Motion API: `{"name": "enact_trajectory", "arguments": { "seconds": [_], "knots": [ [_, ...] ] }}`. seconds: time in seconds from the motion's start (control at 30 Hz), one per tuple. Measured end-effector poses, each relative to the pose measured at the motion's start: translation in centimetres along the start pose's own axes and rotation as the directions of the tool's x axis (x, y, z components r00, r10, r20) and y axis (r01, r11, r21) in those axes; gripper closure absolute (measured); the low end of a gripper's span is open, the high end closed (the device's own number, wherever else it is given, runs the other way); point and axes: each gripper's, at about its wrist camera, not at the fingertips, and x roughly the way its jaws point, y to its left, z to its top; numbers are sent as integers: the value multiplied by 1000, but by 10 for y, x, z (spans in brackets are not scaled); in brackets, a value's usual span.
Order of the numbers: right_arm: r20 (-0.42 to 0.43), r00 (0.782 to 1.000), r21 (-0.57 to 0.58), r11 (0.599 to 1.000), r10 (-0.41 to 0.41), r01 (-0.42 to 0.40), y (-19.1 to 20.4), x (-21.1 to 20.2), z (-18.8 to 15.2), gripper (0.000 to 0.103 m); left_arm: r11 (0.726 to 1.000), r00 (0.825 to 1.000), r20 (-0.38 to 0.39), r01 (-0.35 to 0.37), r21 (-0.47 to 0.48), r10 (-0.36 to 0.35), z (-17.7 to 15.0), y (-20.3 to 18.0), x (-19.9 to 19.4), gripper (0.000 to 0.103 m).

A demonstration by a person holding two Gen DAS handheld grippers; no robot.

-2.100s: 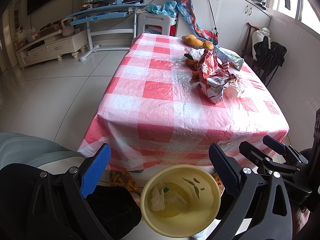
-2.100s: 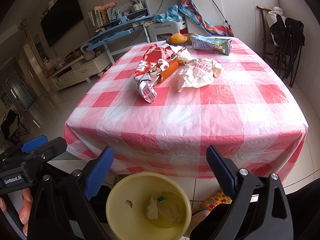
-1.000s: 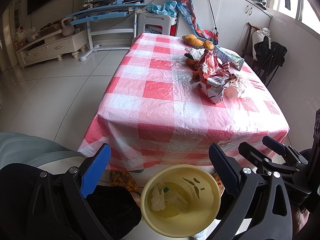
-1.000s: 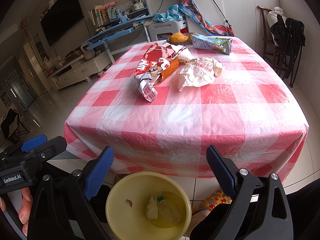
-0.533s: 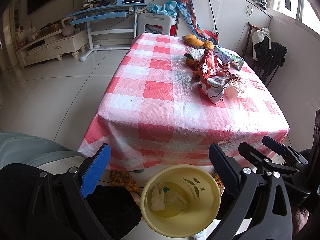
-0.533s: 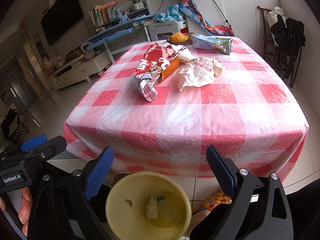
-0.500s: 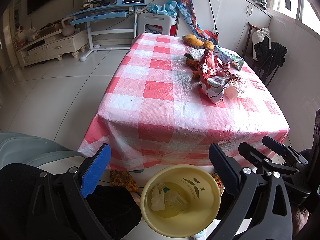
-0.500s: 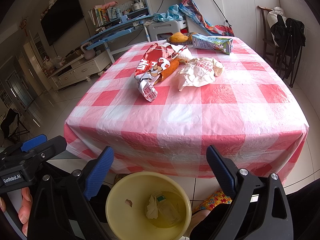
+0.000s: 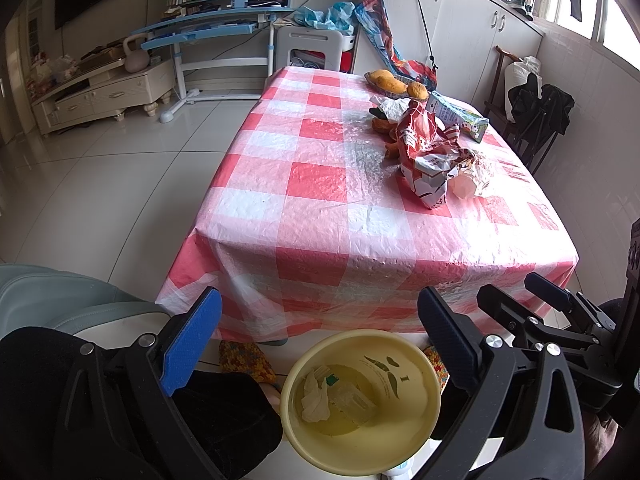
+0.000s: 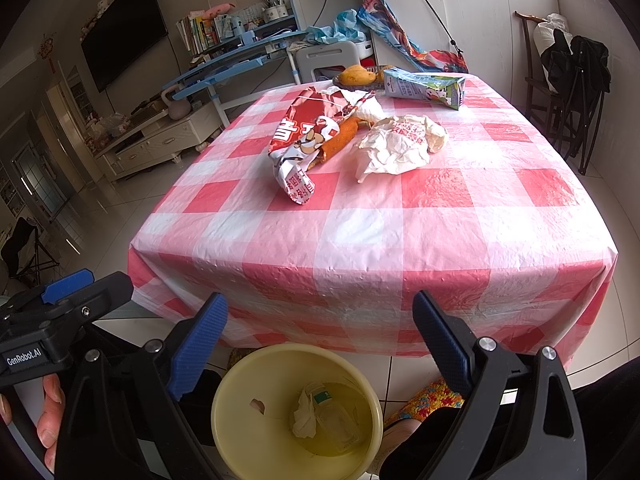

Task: Collect trash
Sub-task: 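Grasp the red snack wrapper with the left tool while the right tool reaches toward the table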

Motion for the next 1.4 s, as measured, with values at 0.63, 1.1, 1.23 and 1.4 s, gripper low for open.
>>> {"name": "enact_trajectory", "arguments": {
  "seconds": [0.63, 1.1, 1.23, 1.4],
  "knots": [
    [76, 996, 33, 999, -45, 43, -42, 5, 91, 13, 992, 990, 61, 125, 2, -125, 57, -16, 22, 8],
    [1, 1000, 151, 988, -12, 12, -85, 27, 100, 13, 989, 987, -74, 141, -37, -144, 134, -54, 139, 26],
    [-7, 1000, 161, 987, 2, -1, -85, 32, 102, 13, 973, 964, -134, 226, -44, -229, 138, -55, 160, 85],
    [-6, 1000, 140, 990, 4, -3, -77, 37, 107, 13, 964, 962, -69, 258, -69, -262, 142, -34, 132, 95]
  ]
}}
